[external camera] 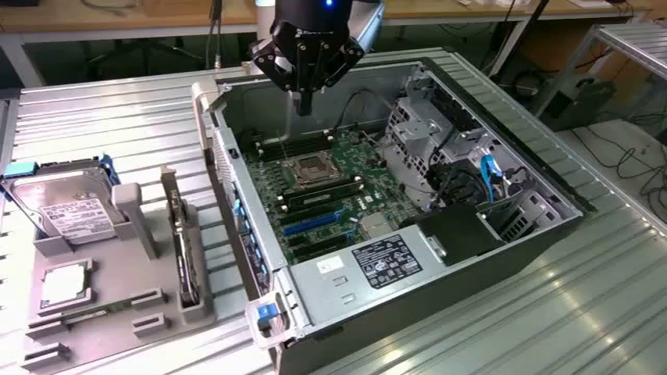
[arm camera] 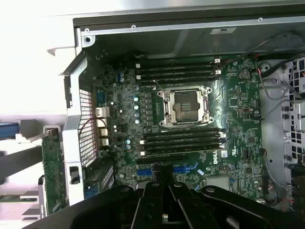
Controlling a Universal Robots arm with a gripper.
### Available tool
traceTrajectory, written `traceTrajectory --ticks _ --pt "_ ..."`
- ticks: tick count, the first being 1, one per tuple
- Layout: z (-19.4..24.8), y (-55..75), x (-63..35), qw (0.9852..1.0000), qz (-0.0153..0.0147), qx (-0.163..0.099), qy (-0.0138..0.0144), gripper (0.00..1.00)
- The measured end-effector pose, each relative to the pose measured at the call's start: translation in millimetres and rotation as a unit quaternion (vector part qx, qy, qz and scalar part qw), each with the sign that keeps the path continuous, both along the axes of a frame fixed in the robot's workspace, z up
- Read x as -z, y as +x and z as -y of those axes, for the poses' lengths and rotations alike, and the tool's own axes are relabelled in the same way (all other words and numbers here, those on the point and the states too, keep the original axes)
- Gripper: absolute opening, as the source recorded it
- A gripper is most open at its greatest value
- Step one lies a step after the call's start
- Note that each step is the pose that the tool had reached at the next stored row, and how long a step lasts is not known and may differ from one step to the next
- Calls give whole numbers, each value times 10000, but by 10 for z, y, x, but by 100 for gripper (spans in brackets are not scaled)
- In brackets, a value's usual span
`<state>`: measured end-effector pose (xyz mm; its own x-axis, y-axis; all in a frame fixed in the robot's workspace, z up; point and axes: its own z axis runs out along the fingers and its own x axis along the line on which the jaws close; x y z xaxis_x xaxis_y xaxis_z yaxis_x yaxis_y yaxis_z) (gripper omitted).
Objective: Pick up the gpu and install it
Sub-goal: 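Reach for the gpu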
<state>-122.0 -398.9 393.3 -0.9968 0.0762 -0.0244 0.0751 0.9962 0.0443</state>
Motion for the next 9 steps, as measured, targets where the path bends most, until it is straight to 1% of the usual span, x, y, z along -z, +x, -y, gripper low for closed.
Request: traceTrajectory --ticks 9 --pt "0 -39 0 10000 0 0 0 11"
